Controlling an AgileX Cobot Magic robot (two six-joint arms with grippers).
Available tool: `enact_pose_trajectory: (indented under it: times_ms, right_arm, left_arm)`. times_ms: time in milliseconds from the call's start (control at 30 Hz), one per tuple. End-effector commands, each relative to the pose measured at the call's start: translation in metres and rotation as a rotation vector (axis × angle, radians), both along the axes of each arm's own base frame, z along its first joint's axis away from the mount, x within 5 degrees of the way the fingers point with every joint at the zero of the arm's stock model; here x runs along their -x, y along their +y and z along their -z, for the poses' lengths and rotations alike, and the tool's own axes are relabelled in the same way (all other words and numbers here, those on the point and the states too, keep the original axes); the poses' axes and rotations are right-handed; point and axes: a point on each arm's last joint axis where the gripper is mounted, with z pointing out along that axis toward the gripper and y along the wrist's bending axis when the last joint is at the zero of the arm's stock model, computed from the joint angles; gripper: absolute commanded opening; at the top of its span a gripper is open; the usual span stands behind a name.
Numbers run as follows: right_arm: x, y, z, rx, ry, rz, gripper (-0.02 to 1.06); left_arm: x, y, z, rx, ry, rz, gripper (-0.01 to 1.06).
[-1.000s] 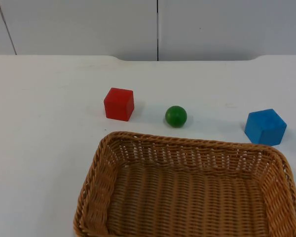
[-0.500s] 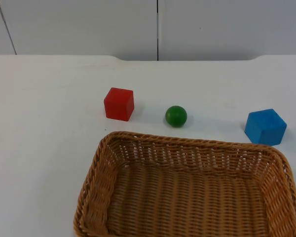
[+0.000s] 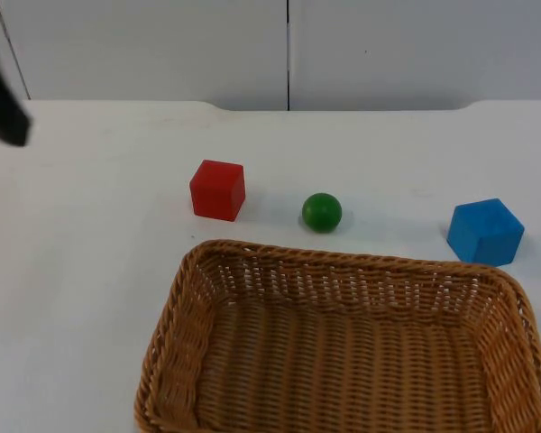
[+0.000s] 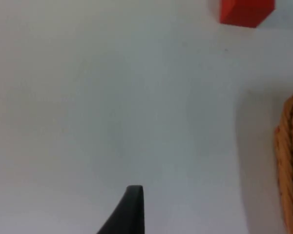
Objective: Place all geometric objects except the red cube into the basket.
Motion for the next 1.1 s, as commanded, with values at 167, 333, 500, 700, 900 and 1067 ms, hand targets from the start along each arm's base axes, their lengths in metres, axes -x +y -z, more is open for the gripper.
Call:
enact_pose_trajectory:
  times_ms: [167, 333, 500, 700, 900, 1067]
  right_arm:
    - [0.0, 0.001, -0.001, -0.003, -0.005, -0.001, 1.05]
    - [0.0, 0.001, -0.001, -0.002, -0.005, -0.001, 1.05]
    - [0.0, 0.001, -0.001, -0.002, -0.005, -0.001, 1.05]
    - [-0.002, 0.0, -0.002, 0.006, -0.022, -0.003, 1.05]
    - [-0.002, 0.0, -0.002, 0.0, -0.024, 0.004, 1.05]
    - [-0.002, 0.0, -0.002, 0.001, -0.022, 0.004, 1.05]
  left_arm:
    - [-0.058, -0.057, 0.007, -0.018, 0.029, 0.178, 0.96]
    - [-0.099, -0.11, 0.021, -0.075, 0.033, 0.294, 0.96]
    - [-0.129, -0.152, 0.041, -0.158, 0.074, 0.374, 0.96]
    - [-0.168, -0.215, 0.096, -0.261, 0.134, 0.484, 0.96]
    - [-0.186, -0.245, 0.131, -0.295, 0.176, 0.526, 0.96]
    - [-0.195, -0.253, 0.156, -0.32, 0.217, 0.535, 0.96]
